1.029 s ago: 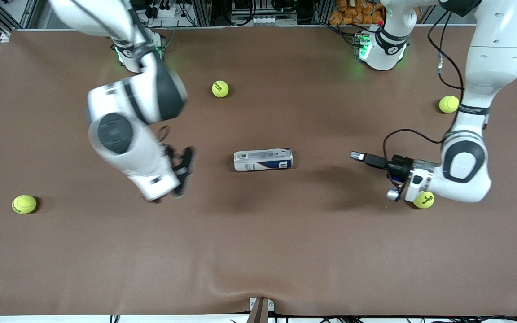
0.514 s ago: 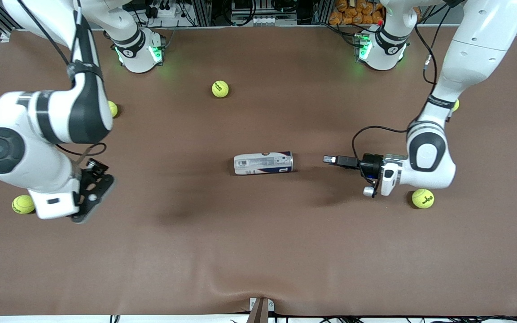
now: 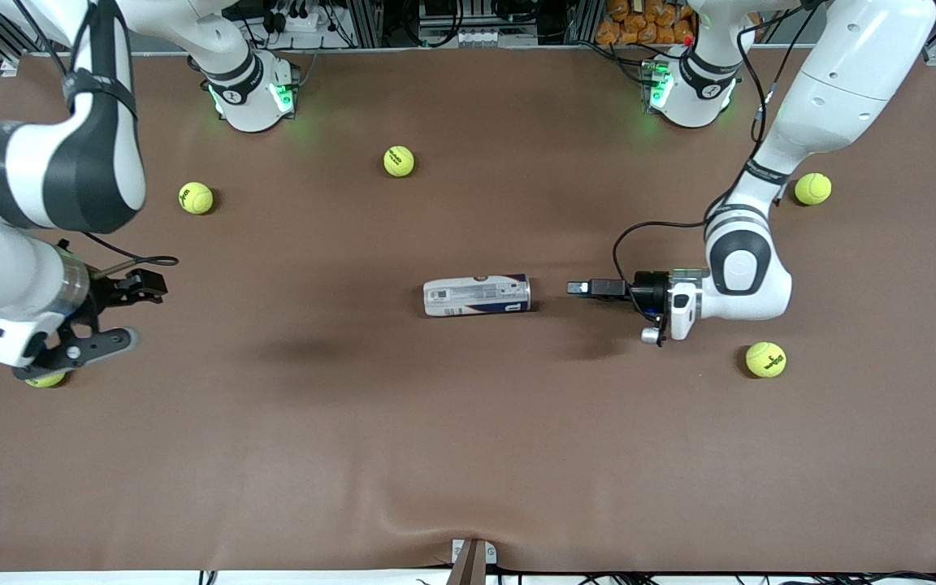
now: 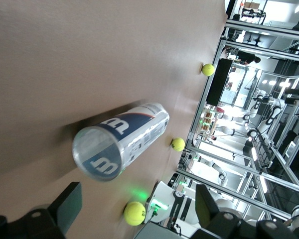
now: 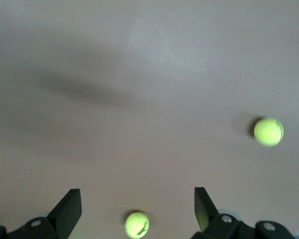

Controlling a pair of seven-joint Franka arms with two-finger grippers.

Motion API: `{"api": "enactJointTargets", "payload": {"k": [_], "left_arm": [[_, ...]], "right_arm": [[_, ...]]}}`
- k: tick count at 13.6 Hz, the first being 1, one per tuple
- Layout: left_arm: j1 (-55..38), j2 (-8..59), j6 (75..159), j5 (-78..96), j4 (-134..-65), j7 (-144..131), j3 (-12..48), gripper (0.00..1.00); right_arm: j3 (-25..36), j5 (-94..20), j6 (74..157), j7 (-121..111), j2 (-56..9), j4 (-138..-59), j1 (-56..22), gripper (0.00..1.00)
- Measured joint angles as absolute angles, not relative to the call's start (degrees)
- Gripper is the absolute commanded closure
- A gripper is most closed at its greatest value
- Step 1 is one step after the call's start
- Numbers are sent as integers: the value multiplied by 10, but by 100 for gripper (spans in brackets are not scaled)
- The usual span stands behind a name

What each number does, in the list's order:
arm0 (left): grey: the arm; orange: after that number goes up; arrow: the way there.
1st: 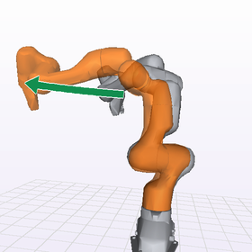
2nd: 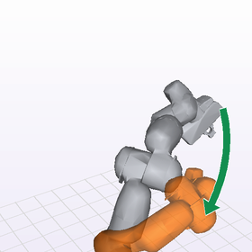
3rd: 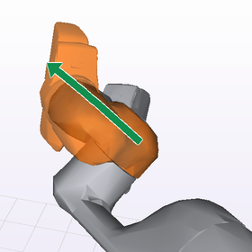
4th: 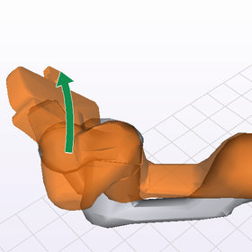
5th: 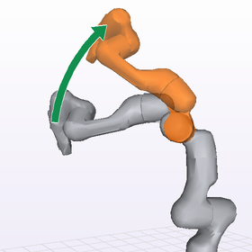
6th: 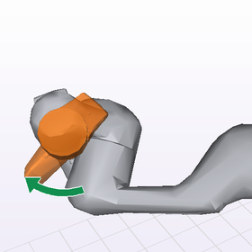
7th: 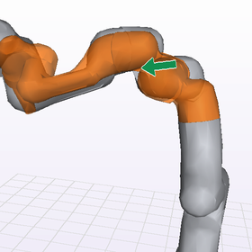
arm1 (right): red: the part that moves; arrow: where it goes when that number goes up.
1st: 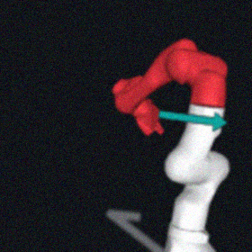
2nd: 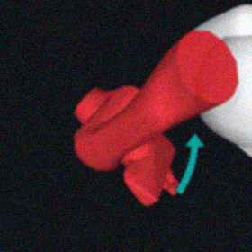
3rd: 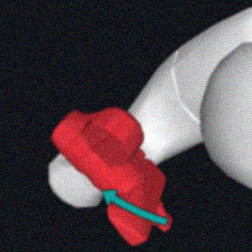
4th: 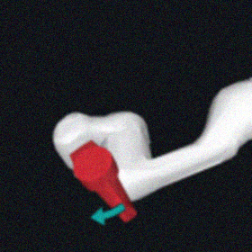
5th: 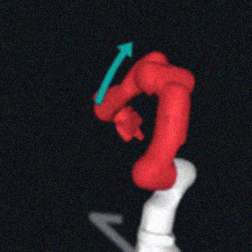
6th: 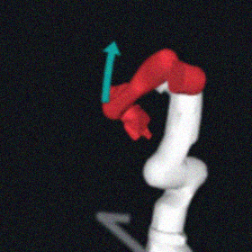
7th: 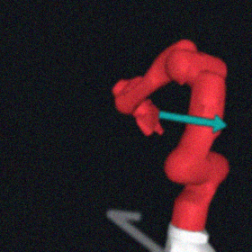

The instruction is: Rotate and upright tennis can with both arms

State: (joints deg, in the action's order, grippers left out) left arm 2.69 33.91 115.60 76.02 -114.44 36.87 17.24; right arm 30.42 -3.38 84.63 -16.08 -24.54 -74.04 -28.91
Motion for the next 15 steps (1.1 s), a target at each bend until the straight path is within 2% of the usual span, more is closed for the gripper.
{"api": "enactJointTargets", "payload": {"k": [6,8,13,14,15], "left_arm": [[-32,356,1213,812,-1146,392,173,0],[-30,365,1213,814,-1146,408,172,0],[-53,382,1213,860,-1133,417,173,2],[-62,386,1213,869,-1126,417,173,7],[-69,390,1215,873,-1120,417,173,19]], "right_arm": [[342,-36,834,-107,-229,-740,-285,0],[346,-55,833,-107,-207,-740,-251,0],[261,-83,832,-110,-134,-792,-132,0],[235,-82,846,-109,-120,-808,-114,0],[207,-76,870,-107,-103,-833,-95,0]]}}
